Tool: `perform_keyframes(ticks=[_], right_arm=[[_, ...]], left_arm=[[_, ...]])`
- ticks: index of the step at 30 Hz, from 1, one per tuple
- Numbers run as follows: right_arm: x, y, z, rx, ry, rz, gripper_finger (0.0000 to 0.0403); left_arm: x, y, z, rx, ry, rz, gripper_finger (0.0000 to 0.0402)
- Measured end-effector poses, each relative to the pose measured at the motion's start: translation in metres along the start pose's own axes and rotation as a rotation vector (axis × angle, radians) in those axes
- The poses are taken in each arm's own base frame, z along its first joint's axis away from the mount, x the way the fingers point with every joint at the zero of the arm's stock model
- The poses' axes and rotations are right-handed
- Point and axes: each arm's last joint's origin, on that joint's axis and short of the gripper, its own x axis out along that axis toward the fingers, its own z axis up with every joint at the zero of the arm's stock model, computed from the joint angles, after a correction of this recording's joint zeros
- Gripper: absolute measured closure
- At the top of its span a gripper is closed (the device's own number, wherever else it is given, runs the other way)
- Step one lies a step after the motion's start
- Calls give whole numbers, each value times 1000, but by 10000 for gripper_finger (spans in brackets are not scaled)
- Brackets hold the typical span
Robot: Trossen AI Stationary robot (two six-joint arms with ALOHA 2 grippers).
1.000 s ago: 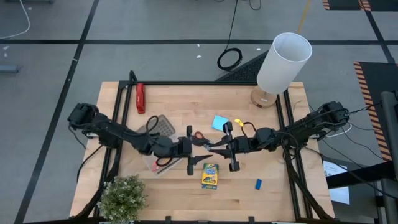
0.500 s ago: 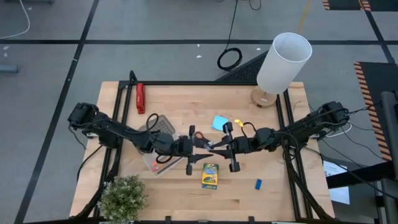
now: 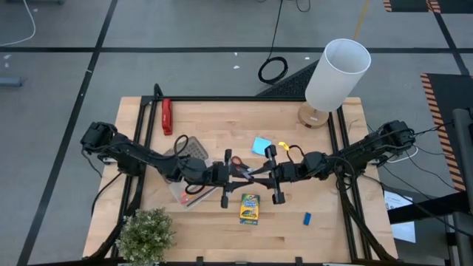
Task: Pack school essentials
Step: Put the blue pen into the supply box
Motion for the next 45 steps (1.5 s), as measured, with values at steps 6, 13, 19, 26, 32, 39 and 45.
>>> perform_keyframes(ticks=[6, 13, 19, 26, 32, 39, 45], right_arm=[[-5, 3, 3, 0, 79, 8, 264], [-25, 0, 23, 19, 231, 19, 198], [-45, -5, 38, 62, 314, 22, 189], [-64, -8, 43, 94, 431, 21, 192], [-71, -9, 42, 97, 496, 22, 192], [-72, -9, 42, 96, 500, 22, 193], [-72, -9, 42, 96, 501, 22, 193]], left_arm=[[-4, -4, -1, 1, 51, -17, 347], [-23, -3, 5, -44, 187, -3, 350], [-44, -4, 12, -75, 290, 63, 350], [-81, -3, 13, -198, 501, 103, 350], [-116, 0, -3, -320, 803, 222, 350], [-133, -4, -24, -393, 1046, 385, 350], [-122, -13, -37, -434, 1096, 401, 350]])
